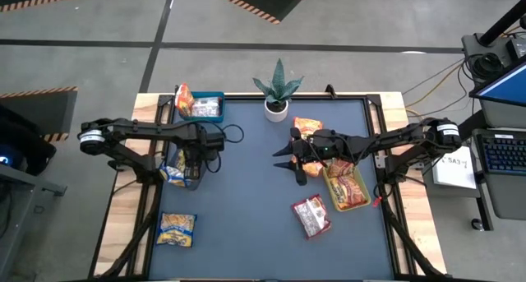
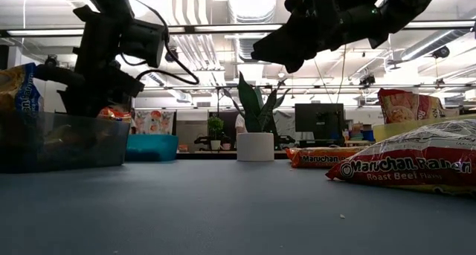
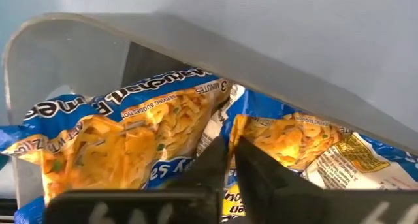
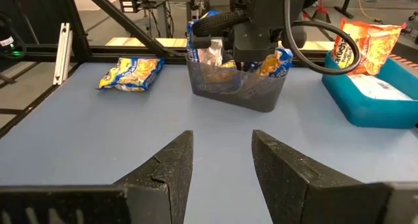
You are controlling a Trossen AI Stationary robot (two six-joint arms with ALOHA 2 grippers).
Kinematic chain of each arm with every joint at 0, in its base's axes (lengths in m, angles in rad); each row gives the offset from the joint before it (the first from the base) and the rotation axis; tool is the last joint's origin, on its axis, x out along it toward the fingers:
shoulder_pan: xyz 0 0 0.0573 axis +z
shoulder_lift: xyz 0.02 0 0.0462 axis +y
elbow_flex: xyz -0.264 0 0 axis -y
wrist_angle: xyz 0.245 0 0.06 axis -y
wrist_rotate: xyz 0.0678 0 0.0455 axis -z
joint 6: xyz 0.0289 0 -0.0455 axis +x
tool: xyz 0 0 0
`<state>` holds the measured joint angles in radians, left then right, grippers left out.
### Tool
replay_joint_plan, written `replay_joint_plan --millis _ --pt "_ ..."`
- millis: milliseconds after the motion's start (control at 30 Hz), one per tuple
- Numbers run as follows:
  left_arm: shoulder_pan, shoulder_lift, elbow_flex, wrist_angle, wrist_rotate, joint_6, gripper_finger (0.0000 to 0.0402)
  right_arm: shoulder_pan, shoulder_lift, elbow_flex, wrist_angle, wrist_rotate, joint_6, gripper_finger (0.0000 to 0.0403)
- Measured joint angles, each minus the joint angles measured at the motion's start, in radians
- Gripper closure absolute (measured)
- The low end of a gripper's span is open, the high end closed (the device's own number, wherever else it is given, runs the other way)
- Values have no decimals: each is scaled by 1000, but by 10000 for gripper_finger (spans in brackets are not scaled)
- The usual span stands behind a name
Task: Sort Maruchan noodles
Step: Adjust the blue noodle pack in the bin
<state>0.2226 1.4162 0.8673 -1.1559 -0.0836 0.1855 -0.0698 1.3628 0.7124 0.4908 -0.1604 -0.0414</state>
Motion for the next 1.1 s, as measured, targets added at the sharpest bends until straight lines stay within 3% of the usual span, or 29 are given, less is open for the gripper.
replay_joint_plan --millis 333,700,933,1100 --pt "-53 -9 47 -89 5 4 401 0 0 0 -3 0 8 257" --pt "-136 -19 132 -273 58 -130 401 0 0 0 -9 2 20 257" --pt "-146 -22 132 -202 -5 -133 400 5 0 0 -17 2 50 257" --pt "-139 -22 132 -151 -21 -56 359 24 0 0 -21 2 44 257"
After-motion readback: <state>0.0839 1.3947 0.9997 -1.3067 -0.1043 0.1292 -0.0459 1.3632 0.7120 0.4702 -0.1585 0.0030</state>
